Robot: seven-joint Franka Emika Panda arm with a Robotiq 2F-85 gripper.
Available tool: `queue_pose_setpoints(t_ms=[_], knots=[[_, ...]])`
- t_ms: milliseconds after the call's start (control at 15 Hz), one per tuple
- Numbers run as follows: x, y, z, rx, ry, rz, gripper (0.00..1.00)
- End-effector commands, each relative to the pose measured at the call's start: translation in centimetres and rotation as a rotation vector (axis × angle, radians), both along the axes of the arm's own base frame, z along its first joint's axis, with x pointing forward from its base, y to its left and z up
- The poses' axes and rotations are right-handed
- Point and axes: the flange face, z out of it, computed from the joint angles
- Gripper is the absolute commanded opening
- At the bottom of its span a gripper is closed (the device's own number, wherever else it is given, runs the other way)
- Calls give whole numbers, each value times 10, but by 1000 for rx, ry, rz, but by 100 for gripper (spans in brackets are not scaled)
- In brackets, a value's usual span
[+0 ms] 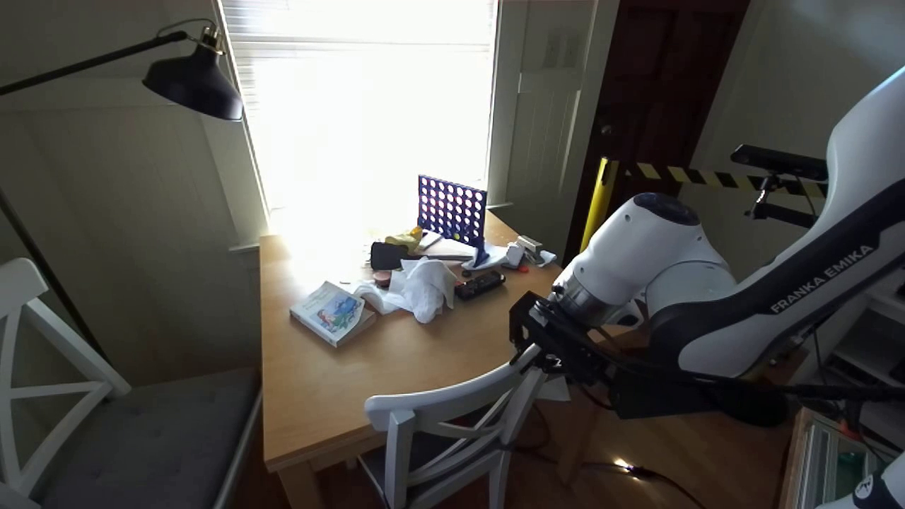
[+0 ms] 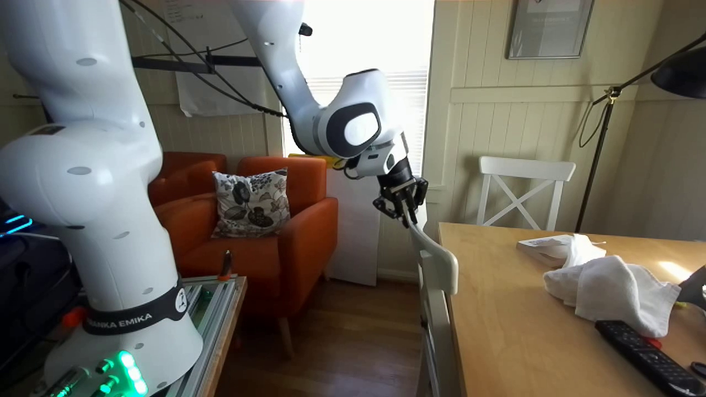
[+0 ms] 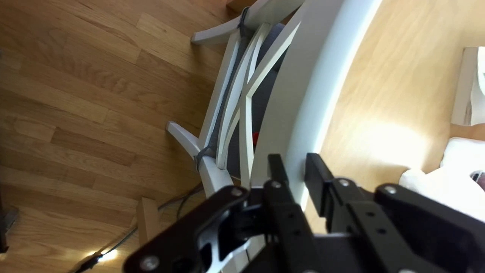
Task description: Partially pull the chair out away from the table
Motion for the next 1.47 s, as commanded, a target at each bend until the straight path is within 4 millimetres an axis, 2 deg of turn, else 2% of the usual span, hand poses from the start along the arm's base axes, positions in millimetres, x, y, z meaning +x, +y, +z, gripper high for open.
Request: queue_pose_setpoints(t_ms=[0,133,200,400,467,600,867,1000,1200,1267,1400], knots=[[8,-6,-6,-13,22,-15,0],[9,-7,-9,-20,26,-16,14],[9,-7,-10,-21,29,-14,25],[7,-5,-12,-27,35,-8,38],[5,-4,-12,-28,31,0,56],[4,-7,-11,-39,1,11,69],[2,-5,-8,-64,-23,36,75],[3,-6,-11,-77,-23,39,66],[6,-8,-13,-82,-37,32,60],[6,-8,-14,-81,-41,32,59],[8,-11,-16,-75,-52,28,62]])
